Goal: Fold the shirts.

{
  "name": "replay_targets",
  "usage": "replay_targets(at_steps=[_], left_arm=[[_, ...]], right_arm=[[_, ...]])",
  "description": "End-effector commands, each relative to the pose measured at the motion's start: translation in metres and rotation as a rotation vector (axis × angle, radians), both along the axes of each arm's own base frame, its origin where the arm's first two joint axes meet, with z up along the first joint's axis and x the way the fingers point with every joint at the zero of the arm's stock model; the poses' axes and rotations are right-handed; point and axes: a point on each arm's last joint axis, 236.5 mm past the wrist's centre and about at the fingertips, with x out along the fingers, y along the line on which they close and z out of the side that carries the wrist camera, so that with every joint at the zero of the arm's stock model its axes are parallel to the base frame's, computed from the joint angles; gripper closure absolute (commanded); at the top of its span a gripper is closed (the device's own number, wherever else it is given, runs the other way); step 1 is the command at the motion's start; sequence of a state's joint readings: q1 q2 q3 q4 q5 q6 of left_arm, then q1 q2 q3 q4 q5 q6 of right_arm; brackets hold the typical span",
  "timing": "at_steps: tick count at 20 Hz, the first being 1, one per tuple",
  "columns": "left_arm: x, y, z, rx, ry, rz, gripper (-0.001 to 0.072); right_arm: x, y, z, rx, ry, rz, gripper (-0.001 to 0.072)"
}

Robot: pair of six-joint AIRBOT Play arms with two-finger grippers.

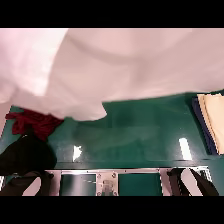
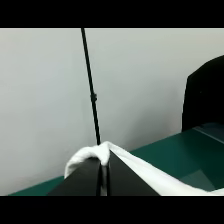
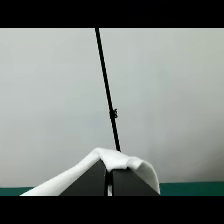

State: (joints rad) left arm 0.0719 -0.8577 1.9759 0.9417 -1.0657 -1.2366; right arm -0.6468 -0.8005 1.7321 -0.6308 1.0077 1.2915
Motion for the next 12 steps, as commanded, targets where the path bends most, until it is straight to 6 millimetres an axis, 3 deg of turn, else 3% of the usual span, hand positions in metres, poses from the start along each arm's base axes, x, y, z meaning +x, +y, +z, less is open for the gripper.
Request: replay_targets(at_steps=[1,3,6,9,12], left_arm=[[0.045,0.010,-0.056,-0.017,0.184,0.031,0.0679],[0.090,0.011,-0.115,-0.033,0.348,0.021,0.0679],[0.158,0.005,-0.227,-0.068,0.615,-0.031,0.0679],[0.214,-0.010,-0.333,-0.125,0.818,-0.122,0.0679],[0.266,-0.010,-0.406,-0.194,0.897,-0.125,0.0679]], right_arm=[[0.027,-0.023,-0.058,0.076,0.139,-0.014,0.0700],[0.058,-0.035,-0.128,0.155,0.280,0.015,0.0700],[0.109,-0.032,-0.246,0.260,0.497,0.080,0.0700],[0.155,-0.031,-0.349,0.369,0.687,0.098,0.0700],[0.197,-0.042,-0.431,0.451,0.819,0.072,0.0700]])
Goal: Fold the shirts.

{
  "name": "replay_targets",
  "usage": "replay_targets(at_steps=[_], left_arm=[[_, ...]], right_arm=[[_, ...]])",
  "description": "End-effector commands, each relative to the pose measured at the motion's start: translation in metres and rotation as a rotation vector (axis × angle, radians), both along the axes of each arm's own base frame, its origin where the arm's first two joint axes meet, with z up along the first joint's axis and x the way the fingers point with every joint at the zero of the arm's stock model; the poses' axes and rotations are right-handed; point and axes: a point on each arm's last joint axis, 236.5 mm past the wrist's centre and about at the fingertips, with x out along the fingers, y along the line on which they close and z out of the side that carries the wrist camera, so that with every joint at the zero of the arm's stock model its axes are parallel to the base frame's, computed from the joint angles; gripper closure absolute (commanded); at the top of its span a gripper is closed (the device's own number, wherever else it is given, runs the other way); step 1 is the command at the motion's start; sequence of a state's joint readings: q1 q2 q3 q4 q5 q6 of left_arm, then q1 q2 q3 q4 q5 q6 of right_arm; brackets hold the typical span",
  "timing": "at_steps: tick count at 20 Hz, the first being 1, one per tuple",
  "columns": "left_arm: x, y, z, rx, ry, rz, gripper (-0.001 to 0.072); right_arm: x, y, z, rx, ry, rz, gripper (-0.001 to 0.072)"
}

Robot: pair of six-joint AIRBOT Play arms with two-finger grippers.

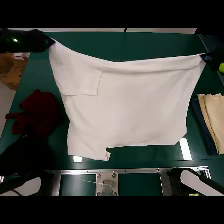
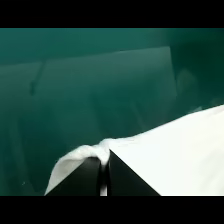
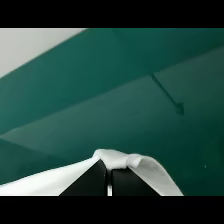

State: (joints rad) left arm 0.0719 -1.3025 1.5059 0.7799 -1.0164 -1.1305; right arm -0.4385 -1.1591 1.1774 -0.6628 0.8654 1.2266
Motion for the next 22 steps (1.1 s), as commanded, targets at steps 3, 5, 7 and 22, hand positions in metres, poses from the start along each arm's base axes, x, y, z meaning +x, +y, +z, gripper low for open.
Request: replay_targets(at_steps=[3,5,7,22], left_arm=[[0.083,0.004,-0.108,-0.147,0.072,0.090,0.0679],[0.098,0.009,-0.115,-0.155,0.046,0.120,0.0679],[0.105,0.011,-0.123,-0.127,0.033,0.110,0.0679],[-0.028,0.020,-0.262,0.159,0.630,-0.090,0.0679]], right_arm=[[0.064,-0.004,-0.135,0.180,0.217,-0.018,0.0700],[0.084,-0.005,-0.148,0.245,0.223,-0.019,0.0700],[0.097,-0.006,-0.152,0.259,0.222,-0.002,0.0700],[0.003,-0.033,-0.233,0.022,0.650,0.153,0.0701]])
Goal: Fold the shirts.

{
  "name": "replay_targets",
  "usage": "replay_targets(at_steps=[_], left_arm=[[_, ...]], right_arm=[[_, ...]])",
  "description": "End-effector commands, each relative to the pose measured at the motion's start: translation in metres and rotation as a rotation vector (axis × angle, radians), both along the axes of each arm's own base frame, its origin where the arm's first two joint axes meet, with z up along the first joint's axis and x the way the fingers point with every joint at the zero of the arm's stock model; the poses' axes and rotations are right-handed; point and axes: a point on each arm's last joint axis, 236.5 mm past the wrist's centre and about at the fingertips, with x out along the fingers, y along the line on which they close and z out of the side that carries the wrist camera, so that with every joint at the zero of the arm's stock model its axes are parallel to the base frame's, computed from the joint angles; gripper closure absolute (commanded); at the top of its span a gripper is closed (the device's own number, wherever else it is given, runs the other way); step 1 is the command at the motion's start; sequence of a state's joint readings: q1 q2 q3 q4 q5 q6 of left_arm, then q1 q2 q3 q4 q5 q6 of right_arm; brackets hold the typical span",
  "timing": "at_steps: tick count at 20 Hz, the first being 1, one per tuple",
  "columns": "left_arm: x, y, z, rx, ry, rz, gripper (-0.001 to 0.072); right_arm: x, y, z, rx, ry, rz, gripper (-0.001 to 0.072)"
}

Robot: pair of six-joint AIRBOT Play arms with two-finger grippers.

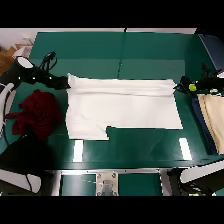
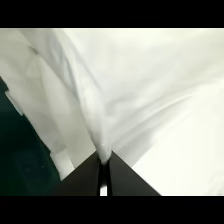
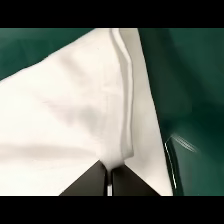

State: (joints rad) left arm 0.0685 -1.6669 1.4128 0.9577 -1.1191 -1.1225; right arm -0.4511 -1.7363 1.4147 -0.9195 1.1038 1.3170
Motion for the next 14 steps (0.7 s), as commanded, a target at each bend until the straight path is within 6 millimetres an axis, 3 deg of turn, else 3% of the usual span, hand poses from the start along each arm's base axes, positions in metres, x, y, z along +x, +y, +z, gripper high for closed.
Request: replay_targets(at_steps=[1,7,8,9,10,11,14], left_arm=[[-0.024,0.001,-0.025,0.015,0.097,0.002,0.0679],[-0.032,-0.014,-0.031,0.007,0.126,-0.010,0.0678],[-0.035,-0.016,-0.030,0.001,0.141,-0.005,0.0627],[-0.041,-0.019,-0.028,-0.013,0.177,-0.004,0.0327],[-0.049,-0.018,-0.024,-0.024,0.220,-0.001,0.0196],[-0.057,-0.017,-0.017,-0.036,0.262,-0.010,0.0195],[-0.087,-0.009,0.000,-0.066,0.414,0.002,0.0197]], right_arm=[[-0.014,-0.001,-0.012,-0.047,0.063,0.038,0.0701],[-0.022,0.004,-0.024,-0.093,0.142,0.033,0.0700],[-0.022,0.006,-0.022,-0.088,0.148,0.030,0.0691],[-0.021,0.005,-0.016,-0.083,0.153,0.025,0.0554],[-0.022,0.001,-0.007,-0.084,0.168,0.018,0.0432],[-0.027,-0.006,0.006,-0.098,0.193,0.022,0.0373],[-0.063,-0.032,0.040,-0.204,0.310,0.007,0.0401]])
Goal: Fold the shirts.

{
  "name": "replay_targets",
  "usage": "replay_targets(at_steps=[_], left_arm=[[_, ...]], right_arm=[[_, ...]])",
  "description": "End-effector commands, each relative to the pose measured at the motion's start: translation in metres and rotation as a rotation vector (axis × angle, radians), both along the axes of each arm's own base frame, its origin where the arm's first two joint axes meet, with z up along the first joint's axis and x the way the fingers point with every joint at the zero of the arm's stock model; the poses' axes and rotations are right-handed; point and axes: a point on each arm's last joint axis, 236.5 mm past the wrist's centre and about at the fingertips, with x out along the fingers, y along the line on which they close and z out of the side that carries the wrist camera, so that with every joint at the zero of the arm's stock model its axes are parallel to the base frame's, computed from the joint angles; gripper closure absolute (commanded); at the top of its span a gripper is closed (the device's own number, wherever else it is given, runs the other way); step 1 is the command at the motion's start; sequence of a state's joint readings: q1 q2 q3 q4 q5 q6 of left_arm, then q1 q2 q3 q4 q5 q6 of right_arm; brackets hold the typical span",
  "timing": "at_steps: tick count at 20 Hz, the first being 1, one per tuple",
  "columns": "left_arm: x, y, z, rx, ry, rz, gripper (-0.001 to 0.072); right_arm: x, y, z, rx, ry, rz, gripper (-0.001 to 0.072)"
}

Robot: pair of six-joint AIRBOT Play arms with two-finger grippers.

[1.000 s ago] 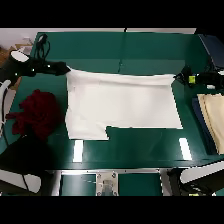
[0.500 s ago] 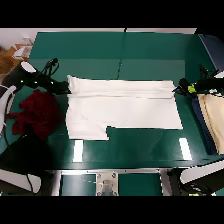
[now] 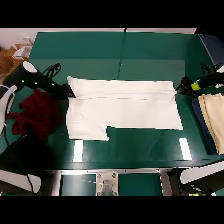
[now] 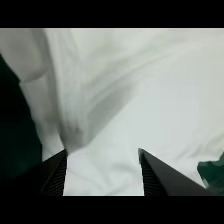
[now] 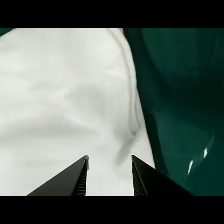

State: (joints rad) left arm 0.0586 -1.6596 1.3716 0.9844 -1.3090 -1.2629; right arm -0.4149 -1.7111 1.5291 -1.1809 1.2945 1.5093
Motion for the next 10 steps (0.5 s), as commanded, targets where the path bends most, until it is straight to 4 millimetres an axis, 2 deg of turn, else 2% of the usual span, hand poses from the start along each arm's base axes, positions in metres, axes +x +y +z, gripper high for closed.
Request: replay_targets(at_steps=[1,2,3,5,7,10], left_arm=[[-0.040,0.003,0.021,-0.033,0.180,0.000,0.0297],[-0.051,0.003,0.029,-0.033,0.193,-0.018,0.0542],[-0.060,0.002,0.036,-0.032,0.185,-0.021,0.0680],[-0.084,0.003,0.048,-0.009,0.158,0.019,0.0680],[-0.118,0.008,0.052,0.032,0.128,0.071,0.0679],[-0.171,0.008,0.043,0.050,0.051,0.153,0.0680]], right_arm=[[-0.049,-0.024,0.030,-0.110,0.161,-0.005,0.0628],[-0.065,-0.025,0.034,-0.129,0.202,-0.003,0.0700],[-0.082,-0.025,0.037,-0.140,0.235,-0.010,0.0700],[-0.112,-0.015,0.039,-0.131,0.260,-0.016,0.0702],[-0.143,-0.004,0.034,-0.126,0.255,-0.032,0.0702],[-0.188,0.025,0.023,-0.037,0.195,-0.128,0.0703]])
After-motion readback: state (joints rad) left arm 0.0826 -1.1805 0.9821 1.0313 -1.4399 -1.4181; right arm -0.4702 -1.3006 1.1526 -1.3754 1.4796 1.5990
